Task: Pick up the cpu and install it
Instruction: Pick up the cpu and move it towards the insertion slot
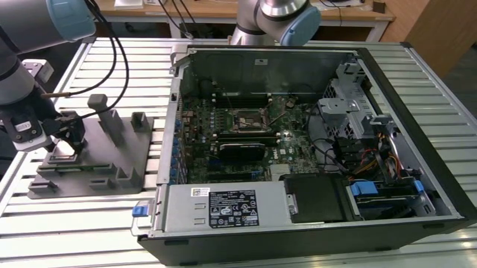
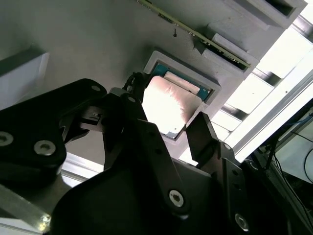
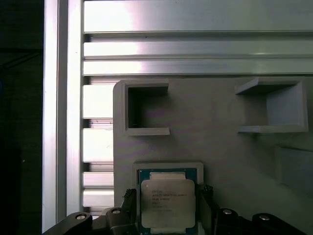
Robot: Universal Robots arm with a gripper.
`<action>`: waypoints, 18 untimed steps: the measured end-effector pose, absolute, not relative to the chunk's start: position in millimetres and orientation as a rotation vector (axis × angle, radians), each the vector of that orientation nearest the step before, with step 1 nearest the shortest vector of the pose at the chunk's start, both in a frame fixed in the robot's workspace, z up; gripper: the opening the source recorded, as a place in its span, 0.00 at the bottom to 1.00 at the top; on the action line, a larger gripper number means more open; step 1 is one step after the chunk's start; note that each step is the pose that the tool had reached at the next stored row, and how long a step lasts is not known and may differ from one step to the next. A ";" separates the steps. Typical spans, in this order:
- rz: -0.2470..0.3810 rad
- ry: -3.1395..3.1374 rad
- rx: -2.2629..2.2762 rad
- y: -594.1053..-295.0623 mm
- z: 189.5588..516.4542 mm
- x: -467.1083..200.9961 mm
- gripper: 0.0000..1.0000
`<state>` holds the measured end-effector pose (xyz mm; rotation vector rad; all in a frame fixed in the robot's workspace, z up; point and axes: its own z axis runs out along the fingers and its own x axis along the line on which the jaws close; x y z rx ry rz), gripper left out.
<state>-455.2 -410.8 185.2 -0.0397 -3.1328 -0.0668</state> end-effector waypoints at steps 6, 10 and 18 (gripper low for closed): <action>-0.067 -3.133 -0.040 -410.8 183.5 -455.3 0.62; -0.067 -3.133 -0.040 -410.7 184.5 -455.2 0.54; -0.067 -3.133 -0.040 -410.8 190.0 -455.3 0.54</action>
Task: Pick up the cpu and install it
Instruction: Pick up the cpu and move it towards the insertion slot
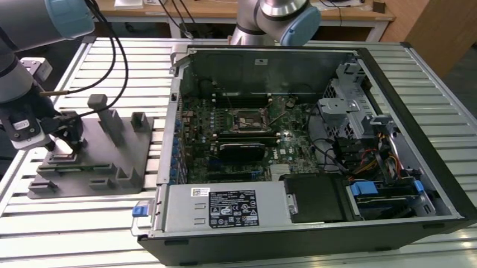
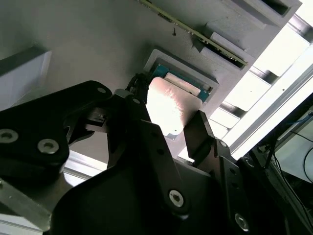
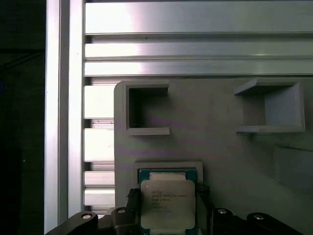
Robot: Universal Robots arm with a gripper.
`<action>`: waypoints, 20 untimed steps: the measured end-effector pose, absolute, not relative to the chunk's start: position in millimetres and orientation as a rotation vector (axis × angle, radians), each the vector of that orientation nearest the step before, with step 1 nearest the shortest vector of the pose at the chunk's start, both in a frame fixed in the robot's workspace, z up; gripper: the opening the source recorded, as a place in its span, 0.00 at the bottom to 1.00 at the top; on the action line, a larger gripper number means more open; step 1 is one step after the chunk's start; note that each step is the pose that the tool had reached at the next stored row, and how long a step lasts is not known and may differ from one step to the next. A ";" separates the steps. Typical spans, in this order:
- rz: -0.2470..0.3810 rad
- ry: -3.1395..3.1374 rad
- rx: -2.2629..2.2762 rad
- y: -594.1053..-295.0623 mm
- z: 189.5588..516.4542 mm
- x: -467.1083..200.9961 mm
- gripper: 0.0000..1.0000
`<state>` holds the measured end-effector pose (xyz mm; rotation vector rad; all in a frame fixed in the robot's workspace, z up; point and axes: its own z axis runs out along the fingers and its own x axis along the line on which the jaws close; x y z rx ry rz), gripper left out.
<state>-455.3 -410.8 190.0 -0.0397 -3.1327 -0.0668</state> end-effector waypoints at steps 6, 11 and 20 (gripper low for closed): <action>-0.067 -3.133 -0.040 -410.7 197.7 -455.3 0.54; -0.069 -3.133 -0.040 -410.9 198.8 -455.3 0.54; -0.076 -3.133 -0.040 -410.9 210.4 -455.4 0.54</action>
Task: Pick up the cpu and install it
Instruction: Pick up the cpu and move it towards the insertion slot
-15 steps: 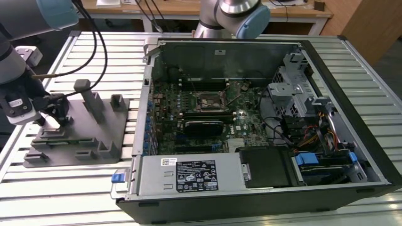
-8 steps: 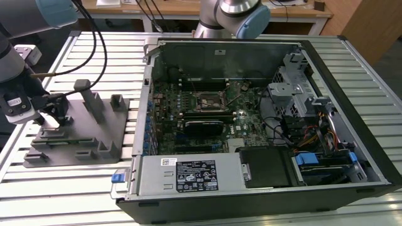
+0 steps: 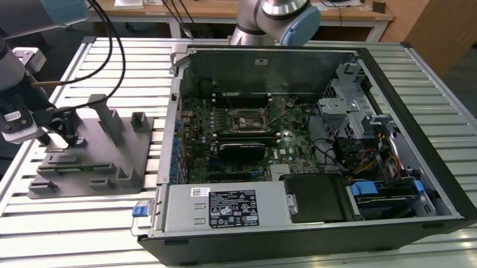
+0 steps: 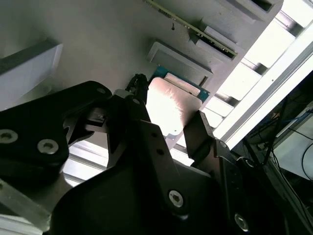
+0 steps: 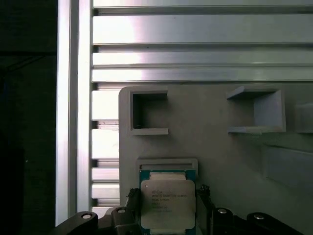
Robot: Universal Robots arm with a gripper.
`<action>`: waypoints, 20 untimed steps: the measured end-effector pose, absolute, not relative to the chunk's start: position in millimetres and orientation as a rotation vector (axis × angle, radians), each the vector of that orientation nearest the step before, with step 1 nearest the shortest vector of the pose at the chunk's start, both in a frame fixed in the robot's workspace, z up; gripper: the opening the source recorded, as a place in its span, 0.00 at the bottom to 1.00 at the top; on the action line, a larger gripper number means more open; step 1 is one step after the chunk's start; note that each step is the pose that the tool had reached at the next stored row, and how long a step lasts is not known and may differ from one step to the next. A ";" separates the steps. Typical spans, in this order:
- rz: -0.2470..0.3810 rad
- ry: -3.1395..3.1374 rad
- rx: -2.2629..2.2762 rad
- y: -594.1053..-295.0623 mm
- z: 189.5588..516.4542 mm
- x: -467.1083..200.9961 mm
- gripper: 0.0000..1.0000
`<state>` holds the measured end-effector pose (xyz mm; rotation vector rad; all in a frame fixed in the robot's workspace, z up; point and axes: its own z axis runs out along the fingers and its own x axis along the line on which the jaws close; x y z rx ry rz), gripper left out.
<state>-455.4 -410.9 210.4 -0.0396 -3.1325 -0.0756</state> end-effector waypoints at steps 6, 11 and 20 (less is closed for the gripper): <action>-0.076 -3.133 -0.040 -410.9 216.7 -455.4 0.54; -0.076 -3.133 -0.040 -410.9 222.8 -455.4 0.54; -0.076 -3.133 -0.040 -410.9 232.4 -455.4 0.54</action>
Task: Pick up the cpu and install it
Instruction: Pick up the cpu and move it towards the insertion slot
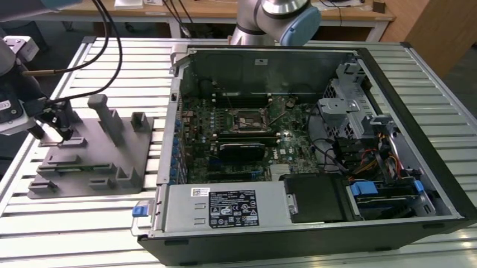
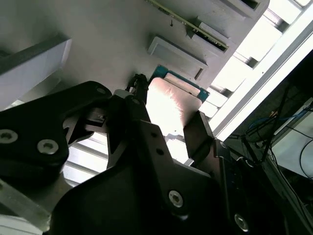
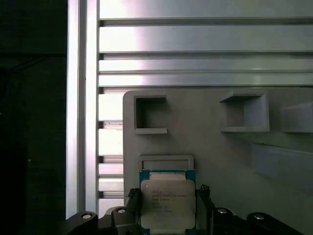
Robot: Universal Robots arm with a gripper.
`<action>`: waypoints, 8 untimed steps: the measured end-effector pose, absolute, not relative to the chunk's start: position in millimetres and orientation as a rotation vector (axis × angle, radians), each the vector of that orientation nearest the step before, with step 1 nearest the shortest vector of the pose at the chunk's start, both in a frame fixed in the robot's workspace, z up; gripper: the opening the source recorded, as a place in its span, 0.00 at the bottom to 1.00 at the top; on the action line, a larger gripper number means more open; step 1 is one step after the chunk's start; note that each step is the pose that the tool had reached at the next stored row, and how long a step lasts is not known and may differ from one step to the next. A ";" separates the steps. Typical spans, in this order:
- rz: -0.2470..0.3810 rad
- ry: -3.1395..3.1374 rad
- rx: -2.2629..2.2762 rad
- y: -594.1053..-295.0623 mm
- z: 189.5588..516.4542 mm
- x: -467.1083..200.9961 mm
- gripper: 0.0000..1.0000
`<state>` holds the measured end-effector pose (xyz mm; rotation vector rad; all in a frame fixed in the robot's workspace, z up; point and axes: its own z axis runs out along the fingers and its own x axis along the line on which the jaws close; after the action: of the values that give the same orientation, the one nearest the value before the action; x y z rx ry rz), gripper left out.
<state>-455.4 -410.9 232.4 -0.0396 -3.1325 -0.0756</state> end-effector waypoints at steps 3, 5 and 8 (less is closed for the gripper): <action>-0.076 -3.133 -0.040 -410.9 235.3 -455.4 0.54; -0.076 -3.133 -0.040 -410.9 237.1 -455.4 0.54; -0.076 -3.133 -0.039 -410.9 239.9 -455.4 0.54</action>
<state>-455.4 -410.9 239.9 -0.0395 -3.1326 -0.0756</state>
